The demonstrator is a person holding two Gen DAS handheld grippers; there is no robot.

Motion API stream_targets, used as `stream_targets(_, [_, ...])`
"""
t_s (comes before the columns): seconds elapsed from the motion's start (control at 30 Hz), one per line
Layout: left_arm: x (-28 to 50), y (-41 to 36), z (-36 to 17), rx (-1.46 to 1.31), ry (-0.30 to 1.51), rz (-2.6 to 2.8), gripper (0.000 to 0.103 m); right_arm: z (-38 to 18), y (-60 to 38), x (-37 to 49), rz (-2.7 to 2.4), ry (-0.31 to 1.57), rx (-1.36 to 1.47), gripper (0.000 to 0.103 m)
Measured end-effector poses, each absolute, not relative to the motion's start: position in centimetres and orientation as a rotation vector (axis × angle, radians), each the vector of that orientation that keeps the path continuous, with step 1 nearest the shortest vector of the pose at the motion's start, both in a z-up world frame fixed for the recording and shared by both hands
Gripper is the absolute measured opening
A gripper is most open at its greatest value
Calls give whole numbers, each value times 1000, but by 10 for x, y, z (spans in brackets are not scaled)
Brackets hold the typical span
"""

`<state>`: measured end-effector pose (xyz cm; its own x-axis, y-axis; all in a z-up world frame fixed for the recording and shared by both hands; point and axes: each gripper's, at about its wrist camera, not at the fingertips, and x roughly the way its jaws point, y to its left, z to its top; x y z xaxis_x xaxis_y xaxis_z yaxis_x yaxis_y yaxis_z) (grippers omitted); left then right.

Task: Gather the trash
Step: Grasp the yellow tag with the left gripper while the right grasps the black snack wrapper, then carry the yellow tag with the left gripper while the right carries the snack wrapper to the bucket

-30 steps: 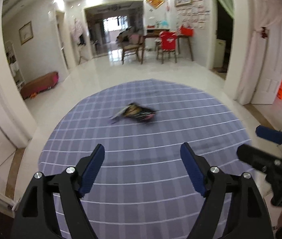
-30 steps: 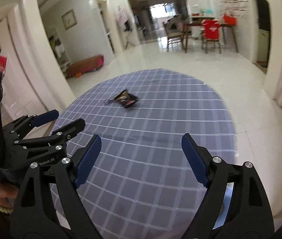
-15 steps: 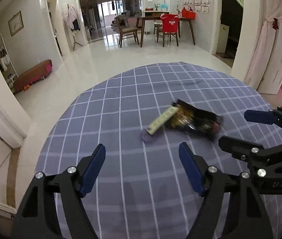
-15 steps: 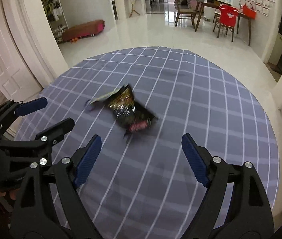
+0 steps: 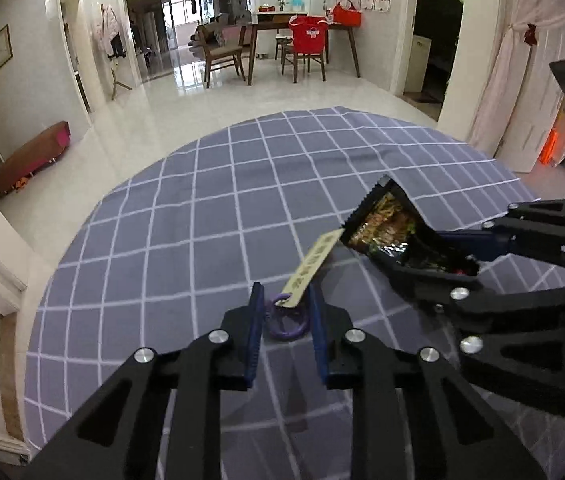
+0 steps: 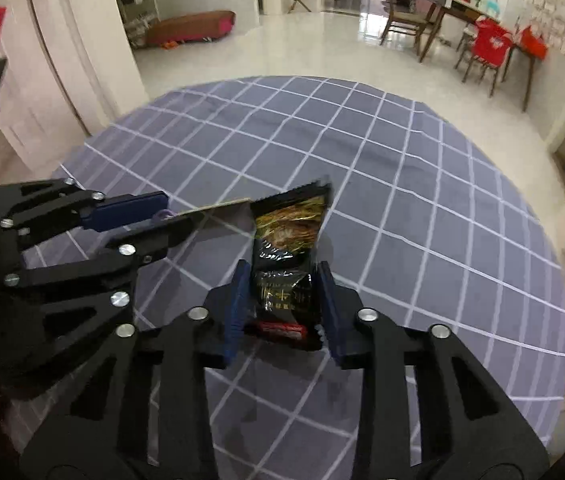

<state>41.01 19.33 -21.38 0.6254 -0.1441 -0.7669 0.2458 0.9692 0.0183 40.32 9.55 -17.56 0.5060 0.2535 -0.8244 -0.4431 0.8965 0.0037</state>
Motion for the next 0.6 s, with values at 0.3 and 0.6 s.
stream_targets(0.3, [344, 175, -176, 49, 796, -291, 21, -143, 48, 329, 333, 901, -98, 29])
stream_targets(0.6, [259, 92, -119, 34, 606, -480, 21, -89, -47, 226, 210, 777, 53, 29])
